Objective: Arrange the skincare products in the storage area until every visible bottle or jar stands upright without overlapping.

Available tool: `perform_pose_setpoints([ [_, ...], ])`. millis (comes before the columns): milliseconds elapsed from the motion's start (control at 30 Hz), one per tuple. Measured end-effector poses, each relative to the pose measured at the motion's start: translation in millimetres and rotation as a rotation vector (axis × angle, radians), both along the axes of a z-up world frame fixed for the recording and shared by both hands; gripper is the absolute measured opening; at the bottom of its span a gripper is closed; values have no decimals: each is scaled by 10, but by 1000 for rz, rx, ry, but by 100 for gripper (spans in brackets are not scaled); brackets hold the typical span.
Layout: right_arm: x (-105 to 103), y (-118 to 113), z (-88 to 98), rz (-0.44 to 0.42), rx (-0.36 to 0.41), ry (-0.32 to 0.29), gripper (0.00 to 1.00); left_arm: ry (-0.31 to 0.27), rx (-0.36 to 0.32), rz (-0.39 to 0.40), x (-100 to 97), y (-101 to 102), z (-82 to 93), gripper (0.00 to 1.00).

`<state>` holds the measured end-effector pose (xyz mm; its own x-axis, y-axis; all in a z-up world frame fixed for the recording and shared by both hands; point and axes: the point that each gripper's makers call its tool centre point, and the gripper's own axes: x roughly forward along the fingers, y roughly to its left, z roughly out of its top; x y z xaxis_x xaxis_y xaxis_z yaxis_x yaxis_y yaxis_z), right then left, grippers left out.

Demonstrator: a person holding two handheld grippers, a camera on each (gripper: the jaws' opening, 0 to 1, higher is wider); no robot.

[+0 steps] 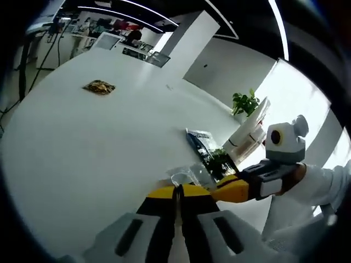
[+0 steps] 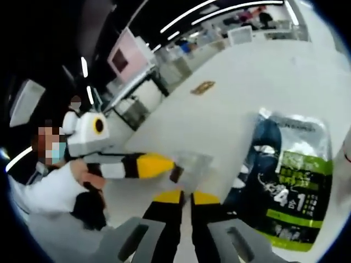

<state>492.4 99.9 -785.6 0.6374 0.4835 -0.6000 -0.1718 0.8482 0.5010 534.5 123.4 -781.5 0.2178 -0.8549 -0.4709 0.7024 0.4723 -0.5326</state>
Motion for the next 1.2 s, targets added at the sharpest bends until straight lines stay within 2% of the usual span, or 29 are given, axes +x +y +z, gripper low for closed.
perform_pose_setpoints([
  [233, -38, -17, -35, 19, -31, 0, 6, -12, 21, 22, 66, 45, -44, 0],
  [367, -33, -29, 17, 26, -41, -16, 4, -12, 20, 25, 62, 34, -43, 0],
  [633, -59, -12, 45, 76, -99, -64, 6, -29, 25, 6, 16, -87, -43, 0],
  [733, -29, -40, 42, 92, -155, -101, 8, -40, 31, -4, -13, -121, -38, 0],
  [767, -5, -51, 50, 110, -187, -132, 8, -45, 31, -12, -29, -142, -32, 0],
  [900, 13, -49, 46, 115, -212, -150, 11, -57, 41, -27, -60, -177, -40, 0],
  [1067, 21, -47, -16, 169, -299, -169, 14, -59, 39, -29, -77, -200, -43, 0],
  [1200, 27, -54, -24, 180, -312, -174, 16, -58, 38, -29, -95, -205, -44, 0],
])
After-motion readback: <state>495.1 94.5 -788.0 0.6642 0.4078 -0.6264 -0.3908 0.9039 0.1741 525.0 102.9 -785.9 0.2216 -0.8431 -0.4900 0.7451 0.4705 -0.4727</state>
